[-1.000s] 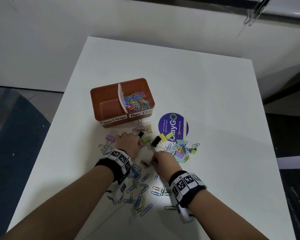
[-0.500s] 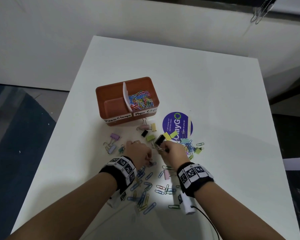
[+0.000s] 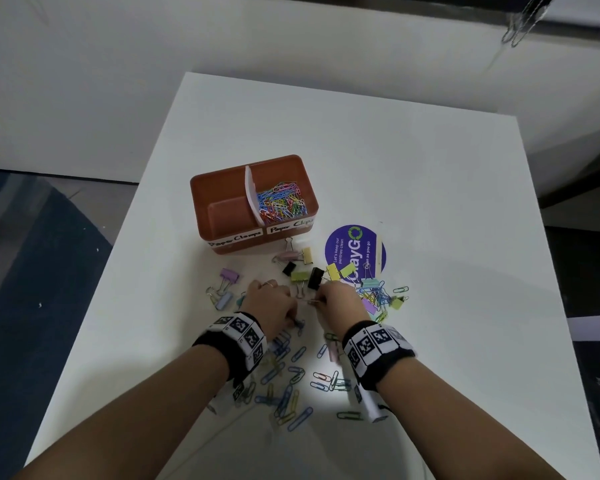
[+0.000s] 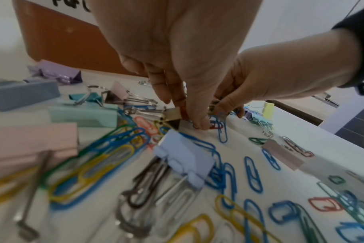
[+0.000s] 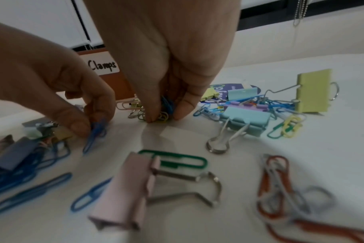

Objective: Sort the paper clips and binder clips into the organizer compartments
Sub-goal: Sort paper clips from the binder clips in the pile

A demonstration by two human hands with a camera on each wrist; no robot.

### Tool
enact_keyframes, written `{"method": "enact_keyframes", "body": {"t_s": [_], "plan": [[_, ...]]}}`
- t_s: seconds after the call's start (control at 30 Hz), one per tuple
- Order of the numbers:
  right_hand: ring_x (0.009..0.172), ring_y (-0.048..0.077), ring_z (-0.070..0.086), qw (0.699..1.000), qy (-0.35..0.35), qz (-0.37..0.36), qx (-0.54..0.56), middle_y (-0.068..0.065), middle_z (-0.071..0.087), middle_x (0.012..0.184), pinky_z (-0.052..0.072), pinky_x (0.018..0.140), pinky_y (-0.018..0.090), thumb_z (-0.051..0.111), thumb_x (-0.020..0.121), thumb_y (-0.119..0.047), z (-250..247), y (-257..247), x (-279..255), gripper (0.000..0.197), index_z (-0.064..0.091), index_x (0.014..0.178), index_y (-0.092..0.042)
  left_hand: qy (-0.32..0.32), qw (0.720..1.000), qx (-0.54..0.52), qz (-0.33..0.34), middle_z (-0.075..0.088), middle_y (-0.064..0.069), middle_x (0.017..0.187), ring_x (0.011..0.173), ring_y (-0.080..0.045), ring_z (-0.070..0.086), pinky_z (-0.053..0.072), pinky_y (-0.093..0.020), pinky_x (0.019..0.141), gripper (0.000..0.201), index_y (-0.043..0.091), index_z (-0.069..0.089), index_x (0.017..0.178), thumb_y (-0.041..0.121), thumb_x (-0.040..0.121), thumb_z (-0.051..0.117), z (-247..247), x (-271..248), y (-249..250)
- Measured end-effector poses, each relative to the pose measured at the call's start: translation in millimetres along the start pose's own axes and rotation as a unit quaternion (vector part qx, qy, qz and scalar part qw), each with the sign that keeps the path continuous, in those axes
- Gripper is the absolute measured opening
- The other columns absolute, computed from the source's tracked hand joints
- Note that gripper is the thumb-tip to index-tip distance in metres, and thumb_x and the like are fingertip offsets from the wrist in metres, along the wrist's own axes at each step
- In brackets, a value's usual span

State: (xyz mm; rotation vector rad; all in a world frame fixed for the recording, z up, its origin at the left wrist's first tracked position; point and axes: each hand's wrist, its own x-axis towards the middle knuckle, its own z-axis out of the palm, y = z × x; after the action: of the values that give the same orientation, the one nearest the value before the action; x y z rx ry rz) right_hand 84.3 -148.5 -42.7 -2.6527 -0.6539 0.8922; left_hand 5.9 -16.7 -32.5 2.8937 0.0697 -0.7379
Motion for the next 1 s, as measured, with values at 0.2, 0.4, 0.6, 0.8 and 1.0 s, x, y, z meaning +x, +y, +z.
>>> {"method": "enact_keyframes", "body": {"t_s": [0.2, 0.4, 0.6, 0.8, 1.0], "plan": [[0.084, 0.022, 0.060, 0.999, 0.009, -0.003, 0.049, 0.007, 0.068, 0.091, 0.042, 0.070, 0.022, 0.054, 0.088, -0.012, 2, 11, -17, 0.013, 0.066, 0.087, -0.011, 0.006, 0.998, -0.056, 0.002, 0.068, 0.004, 0.100, 0.103, -0.020, 0.054, 0.028, -0.037, 0.096, 0.016, 0.028, 0.061, 0.098, 0.034, 0.090, 0.049, -1, -5, -7], [0.069, 0.017, 0.060, 0.994, 0.004, -0.004, 0.114, -0.002, 0.063, 0.073, 0.049, 0.063, 0.021, 0.059, 0.088, -0.011, -9, 24, -31, 0.014, 0.063, 0.077, -0.019, 0.063, 0.984, -0.168, -0.005, 0.069, 0.011, 0.095, 0.096, -0.014, 0.057, 0.033, -0.035, 0.096, 0.012, 0.028, 0.061, 0.091, 0.038, 0.086, 0.058, -8, -13, -9], [0.064, 0.008, 0.056, 0.983, 0.075, -0.050, 0.158, -0.007, 0.063, 0.075, 0.038, 0.053, 0.009, 0.066, 0.086, -0.020, -64, 7, -31, 0.008, 0.065, 0.079, -0.017, 0.154, 0.944, -0.290, 0.023, 0.068, 0.002, 0.083, 0.077, -0.015, 0.061, 0.052, -0.034, 0.079, 0.009, 0.016, 0.063, 0.084, 0.020, 0.080, 0.069, -52, -20, -19], [0.069, 0.014, 0.055, 0.971, 0.156, -0.086, 0.157, 0.001, 0.064, 0.078, 0.043, 0.066, 0.021, 0.070, 0.082, -0.015, -131, -45, 14, 0.005, 0.068, 0.084, -0.011, 0.304, 0.907, -0.291, -0.013, 0.059, 0.005, 0.067, 0.061, -0.009, 0.053, 0.035, -0.007, 0.055, 0.009, 0.010, 0.064, 0.078, 0.015, 0.080, 0.070, -120, -1, -40], [0.086, 0.016, 0.057, 0.975, 0.136, -0.092, 0.147, 0.002, 0.063, 0.092, 0.040, 0.077, 0.020, 0.068, 0.083, -0.013, -137, -84, 64, 0.029, 0.065, 0.112, -0.010, 0.245, 0.921, -0.278, -0.118, 0.064, -0.003, 0.091, 0.085, -0.022, 0.062, 0.048, -0.029, 0.075, 0.014, 0.013, 0.067, 0.095, 0.021, 0.084, 0.064, -146, 40, -52]]}}
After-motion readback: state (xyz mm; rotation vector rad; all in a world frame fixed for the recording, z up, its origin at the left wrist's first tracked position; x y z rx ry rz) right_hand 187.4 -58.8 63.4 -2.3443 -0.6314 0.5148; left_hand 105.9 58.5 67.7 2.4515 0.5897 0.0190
